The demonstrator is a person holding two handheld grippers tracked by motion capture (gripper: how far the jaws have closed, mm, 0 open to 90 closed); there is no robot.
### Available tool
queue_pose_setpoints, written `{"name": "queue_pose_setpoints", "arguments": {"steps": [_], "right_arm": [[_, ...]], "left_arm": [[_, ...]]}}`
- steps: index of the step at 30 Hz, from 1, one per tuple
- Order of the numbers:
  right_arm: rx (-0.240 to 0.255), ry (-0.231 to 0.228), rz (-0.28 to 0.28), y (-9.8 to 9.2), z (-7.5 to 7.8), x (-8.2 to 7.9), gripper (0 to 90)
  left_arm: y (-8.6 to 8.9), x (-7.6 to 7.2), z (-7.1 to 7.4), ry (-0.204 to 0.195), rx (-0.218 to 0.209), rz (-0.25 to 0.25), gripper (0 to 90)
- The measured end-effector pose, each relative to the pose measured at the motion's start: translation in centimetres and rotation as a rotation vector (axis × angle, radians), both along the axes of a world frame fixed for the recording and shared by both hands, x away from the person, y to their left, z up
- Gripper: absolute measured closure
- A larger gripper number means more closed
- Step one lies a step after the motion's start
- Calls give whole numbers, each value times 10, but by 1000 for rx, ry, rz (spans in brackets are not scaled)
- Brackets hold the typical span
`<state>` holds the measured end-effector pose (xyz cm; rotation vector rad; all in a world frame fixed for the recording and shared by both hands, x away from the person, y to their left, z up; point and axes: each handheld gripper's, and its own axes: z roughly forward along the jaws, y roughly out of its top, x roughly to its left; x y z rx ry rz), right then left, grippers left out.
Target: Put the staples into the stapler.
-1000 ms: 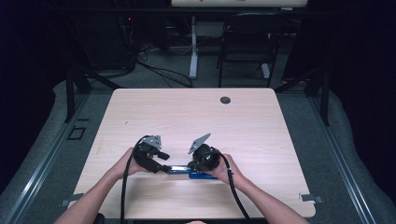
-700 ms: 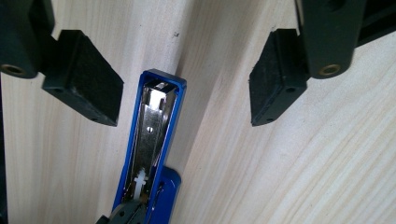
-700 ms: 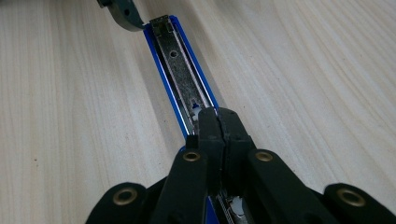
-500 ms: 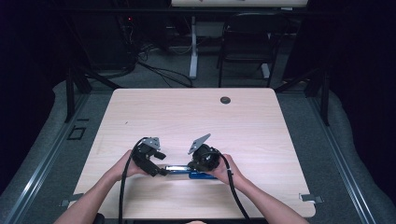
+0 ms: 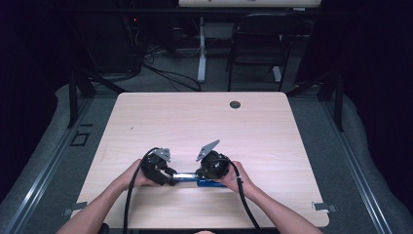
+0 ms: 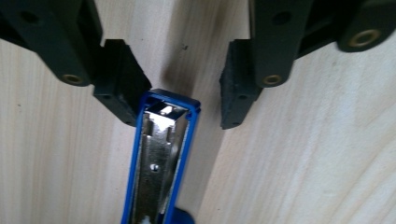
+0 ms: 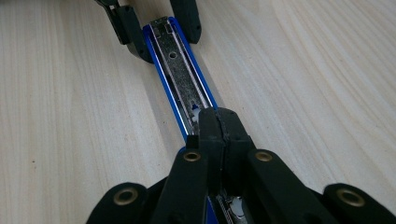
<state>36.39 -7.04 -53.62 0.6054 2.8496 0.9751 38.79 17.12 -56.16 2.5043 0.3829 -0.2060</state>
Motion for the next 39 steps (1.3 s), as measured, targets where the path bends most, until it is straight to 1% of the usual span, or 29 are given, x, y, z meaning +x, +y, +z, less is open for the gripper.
{"name": "queue_pose_setpoints", "arguments": {"steps": [1,2,4,8,9,11,12,13,14,15,16,17,18,19,20,21,22,23,24,25,26,27,31,32,34,35,36,38,39], "right_arm": [[0,-1,0,0,0,0,899],[0,-1,-1,0,0,0,899],[2,-3,0,0,0,0,899],[13,-7,5,1,0,0,900],[11,-8,5,1,0,-1,900],[12,-11,10,3,0,-1,900],[14,-19,10,3,1,-2,900],[8,-26,12,3,2,-2,900],[17,-29,11,4,2,-3,900],[11,-30,19,4,3,-3,900],[13,-36,19,4,3,-4,900],[14,-39,19,4,4,-4,900],[10,-41,27,5,4,-4,900],[14,-40,24,5,4,-4,900],[20,-32,19,6,4,-5,900],[21,-33,23,6,4,-5,900],[19,-36,25,6,5,-5,900],[12,-39,34,6,6,-5,900],[23,-38,28,6,6,-5,900],[20,-36,29,6,6,-5,900],[9,-40,32,6,7,-5,900],[20,-41,24,7,7,-6,900],[16,-40,30,7,10,-6,900],[-81,-46,30,5,17,-6,900],[-71,-44,30,5,17,-6,900],[15,-39,26,6,12,-6,900],[19,-38,23,5,13,-6,900],[23,-41,22,5,14,-6,900],[14,-41,26,5,15,-5,900]], "left_arm": [[-1,-1,1,-19,19,7,574],[-1,-1,0,-5,-2,-6,592],[-1,-2,0,-12,-4,-17,633],[0,-2,1,-30,-6,-30,639],[0,-2,1,-24,-22,-32,641],[0,-3,5,-43,-13,-34,642],[1,-4,6,-47,-30,-35,643],[1,-4,9,-47,-33,-40,642],[1,-5,11,-60,-41,-37,643],[1,-5,11,-60,-41,-37,642],[2,-6,16,-82,-29,-31,643],[2,-6,15,-70,-59,-36,642],[2,-7,18,-91,-39,-31,642],[2,-7,19,-93,-42,-30,643],[2,-8,20,-95,-50,-29,644],[2,-8,20,-84,-79,-35,643],[3,-9,23,-103,-55,-31,644],[3,-8,23,-99,-69,-36,644],[2,-8,22,-92,-86,-39,644],[2,-9,25,-108,-62,-35,644],[3,-9,24,-99,-97,-36,644],[3,-10,26,-99,-108,-37,644],[2,-10,32,-112,-145,-36,643],[1,-10,33,-115,-151,-39,643],[0,-11,35,-126,-160,-35,642],[0,-12,36,-129,-164,-38,642],[-1,-13,38,-139,-171,-36,643],[-2,-13,39,-141,-177,-37,642],[-2,-13,39,-141,-183,-38,642]]}}
